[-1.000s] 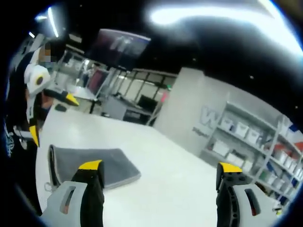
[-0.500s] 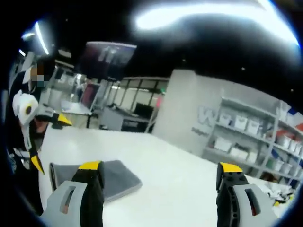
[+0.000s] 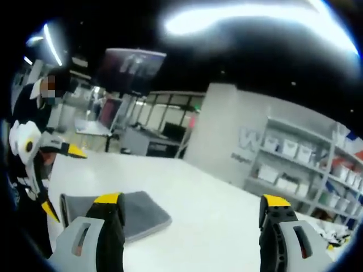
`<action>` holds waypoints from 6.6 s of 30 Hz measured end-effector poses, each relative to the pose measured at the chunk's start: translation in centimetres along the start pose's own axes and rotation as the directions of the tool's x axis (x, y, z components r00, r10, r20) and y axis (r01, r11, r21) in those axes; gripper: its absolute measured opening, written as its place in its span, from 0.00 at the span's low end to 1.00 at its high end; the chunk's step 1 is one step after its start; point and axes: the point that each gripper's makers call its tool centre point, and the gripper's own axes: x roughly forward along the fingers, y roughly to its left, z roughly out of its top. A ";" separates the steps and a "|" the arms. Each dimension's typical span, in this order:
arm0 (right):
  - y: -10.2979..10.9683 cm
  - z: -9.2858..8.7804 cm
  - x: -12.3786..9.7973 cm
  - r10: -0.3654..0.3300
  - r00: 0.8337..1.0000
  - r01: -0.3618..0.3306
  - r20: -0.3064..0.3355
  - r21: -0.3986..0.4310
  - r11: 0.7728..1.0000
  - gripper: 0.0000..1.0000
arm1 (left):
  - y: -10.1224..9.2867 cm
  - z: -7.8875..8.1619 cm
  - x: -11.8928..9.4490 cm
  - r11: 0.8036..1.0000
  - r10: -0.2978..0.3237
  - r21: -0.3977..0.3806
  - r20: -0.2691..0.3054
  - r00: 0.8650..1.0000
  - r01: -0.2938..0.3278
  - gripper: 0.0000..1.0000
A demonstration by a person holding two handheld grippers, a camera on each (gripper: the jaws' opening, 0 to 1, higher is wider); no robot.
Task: Open the folded towel by lifting each exposed corner and separating the folded layers until the towel lies flat within the target outline without major curled edges
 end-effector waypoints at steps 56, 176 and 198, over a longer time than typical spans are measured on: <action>1.4 -2.6 4.5 0.178 0.983 -0.172 0.038 0.508 0.844 0.90 | -3.0 -0.1 3.8 0.940 0.143 0.320 -0.063 0.988 -0.115 0.90; 9.6 -17.4 16.2 0.539 0.835 -0.104 -0.113 0.929 0.356 0.41 | -6.0 -1.9 4.4 0.950 0.003 0.310 -0.143 0.990 0.042 0.05; 10.0 -17.8 16.6 0.565 0.822 -0.109 -0.078 0.951 0.290 0.28 | -6.2 -2.0 4.3 0.950 -0.011 0.309 -0.132 0.991 0.052 0.05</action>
